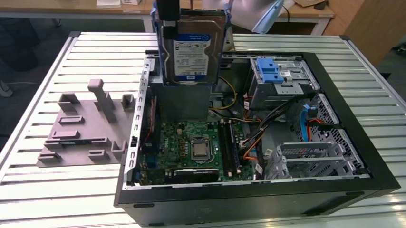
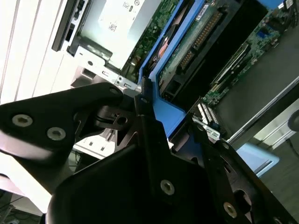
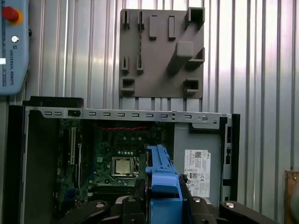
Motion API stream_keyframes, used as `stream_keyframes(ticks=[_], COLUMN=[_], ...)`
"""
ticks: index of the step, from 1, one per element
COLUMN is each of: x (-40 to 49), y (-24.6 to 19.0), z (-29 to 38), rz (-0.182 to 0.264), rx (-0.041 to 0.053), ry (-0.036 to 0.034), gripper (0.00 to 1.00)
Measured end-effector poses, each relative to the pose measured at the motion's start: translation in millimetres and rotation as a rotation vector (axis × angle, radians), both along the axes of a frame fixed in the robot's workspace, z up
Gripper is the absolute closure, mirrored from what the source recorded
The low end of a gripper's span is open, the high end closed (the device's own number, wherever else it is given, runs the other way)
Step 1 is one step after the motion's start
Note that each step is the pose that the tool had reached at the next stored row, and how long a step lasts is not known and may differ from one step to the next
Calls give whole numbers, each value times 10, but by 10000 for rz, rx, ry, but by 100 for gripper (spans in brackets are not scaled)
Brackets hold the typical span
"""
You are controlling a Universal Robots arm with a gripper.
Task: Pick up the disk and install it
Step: 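Pick up the disk, then insert the disk into the insertion slot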
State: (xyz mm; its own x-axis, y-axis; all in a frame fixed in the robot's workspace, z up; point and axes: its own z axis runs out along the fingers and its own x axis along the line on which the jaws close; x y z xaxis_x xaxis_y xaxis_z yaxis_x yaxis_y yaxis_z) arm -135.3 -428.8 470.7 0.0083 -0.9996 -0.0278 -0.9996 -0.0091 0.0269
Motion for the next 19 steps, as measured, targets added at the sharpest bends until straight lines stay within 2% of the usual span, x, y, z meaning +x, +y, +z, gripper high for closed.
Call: stream_keyframes(ticks=[2, 4, 9, 10, 14, 19], x=[71, 106, 133, 153, 269, 283], y=[-16, -56, -231, -249, -259, -259], z=[-2, -4, -15, -19, -28, -28], rz=[1, 0, 0, 0, 1, 0], rx=[0, -1, -1, 1, -1, -1], ry=[9, 12, 12, 12, 12, 12], gripper=[64, 64, 64, 64, 64, 64])
